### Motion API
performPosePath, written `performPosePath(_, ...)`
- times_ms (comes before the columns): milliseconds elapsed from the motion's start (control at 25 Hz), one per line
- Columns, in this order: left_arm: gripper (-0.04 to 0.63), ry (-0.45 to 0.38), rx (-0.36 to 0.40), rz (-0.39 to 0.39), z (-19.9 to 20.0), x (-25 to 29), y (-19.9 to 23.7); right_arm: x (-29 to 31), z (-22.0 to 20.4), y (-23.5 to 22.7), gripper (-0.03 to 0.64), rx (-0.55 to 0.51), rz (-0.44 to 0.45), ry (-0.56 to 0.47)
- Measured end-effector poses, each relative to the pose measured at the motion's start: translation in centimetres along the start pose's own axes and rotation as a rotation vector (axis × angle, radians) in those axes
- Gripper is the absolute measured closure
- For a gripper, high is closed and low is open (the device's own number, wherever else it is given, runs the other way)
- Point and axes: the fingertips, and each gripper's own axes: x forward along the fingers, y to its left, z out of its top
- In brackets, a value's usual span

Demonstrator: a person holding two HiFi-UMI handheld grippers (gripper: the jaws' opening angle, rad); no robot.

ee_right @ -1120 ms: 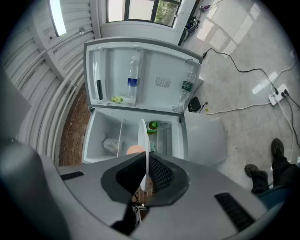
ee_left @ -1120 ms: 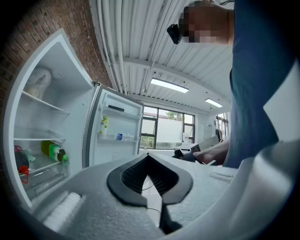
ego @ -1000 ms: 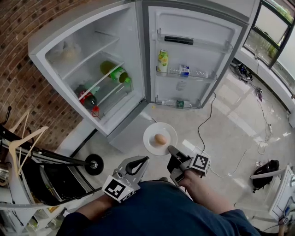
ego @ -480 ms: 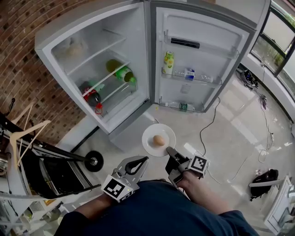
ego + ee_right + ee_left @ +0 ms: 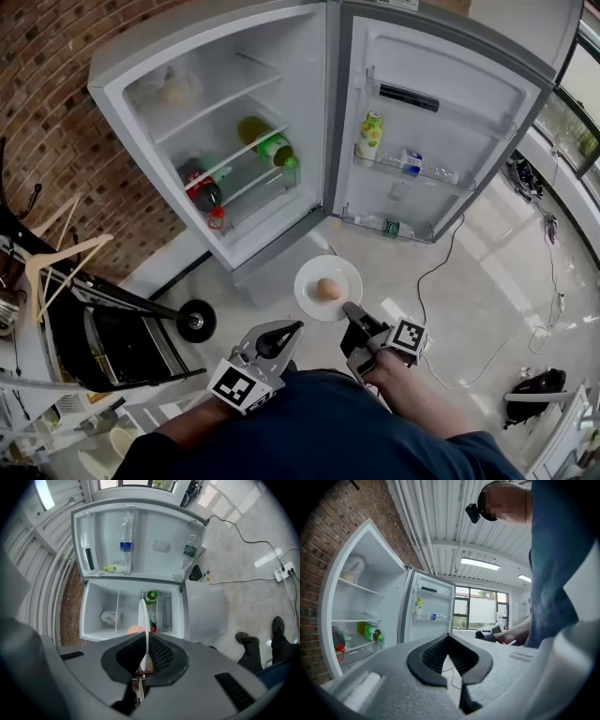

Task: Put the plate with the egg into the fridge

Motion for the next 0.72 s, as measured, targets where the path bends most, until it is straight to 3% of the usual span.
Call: performPosePath(720, 0.592, -0.047, -0.002, -0.089, 3.0, 1.9, 17.4, 17.8, 2.7, 5.0, 0.598, -0.04, -0.031, -0.029)
